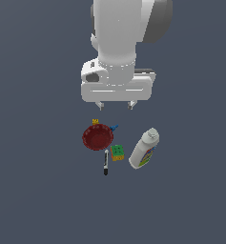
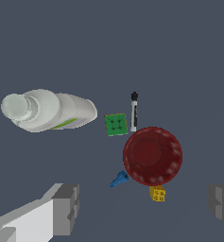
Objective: Pick up a designated object from a clutter of objects.
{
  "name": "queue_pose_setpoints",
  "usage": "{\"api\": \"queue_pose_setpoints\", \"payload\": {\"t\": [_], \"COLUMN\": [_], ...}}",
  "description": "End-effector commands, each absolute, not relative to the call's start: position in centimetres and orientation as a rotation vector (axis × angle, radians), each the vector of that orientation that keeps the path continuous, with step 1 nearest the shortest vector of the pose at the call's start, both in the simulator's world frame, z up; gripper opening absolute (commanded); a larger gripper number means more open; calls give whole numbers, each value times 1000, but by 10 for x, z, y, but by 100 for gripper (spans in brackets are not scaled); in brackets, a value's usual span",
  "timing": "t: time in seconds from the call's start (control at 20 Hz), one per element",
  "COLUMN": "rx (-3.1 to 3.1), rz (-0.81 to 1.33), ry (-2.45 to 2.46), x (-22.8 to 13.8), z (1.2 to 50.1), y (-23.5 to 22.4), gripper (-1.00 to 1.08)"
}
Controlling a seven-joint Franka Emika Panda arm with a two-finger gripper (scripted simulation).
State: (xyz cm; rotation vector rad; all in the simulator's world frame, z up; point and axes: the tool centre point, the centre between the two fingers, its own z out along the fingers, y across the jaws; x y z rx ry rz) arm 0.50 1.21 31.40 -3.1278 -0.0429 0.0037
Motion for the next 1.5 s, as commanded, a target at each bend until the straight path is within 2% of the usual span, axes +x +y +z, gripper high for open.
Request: {"api": "queue_pose_setpoints", "payload": {"t": [0.0, 0.55, 1.0, 1.45], "rx": [-3128, -3113, -3113, -3114], "rz": [4, -8, -8, -8], "ry": [-43, -143, -121, -65], "x": [5, 2, 0, -16], "z": [314, 315, 296, 238], "y": [12, 51, 38, 2], "gripper": [100, 100, 100, 100]}}
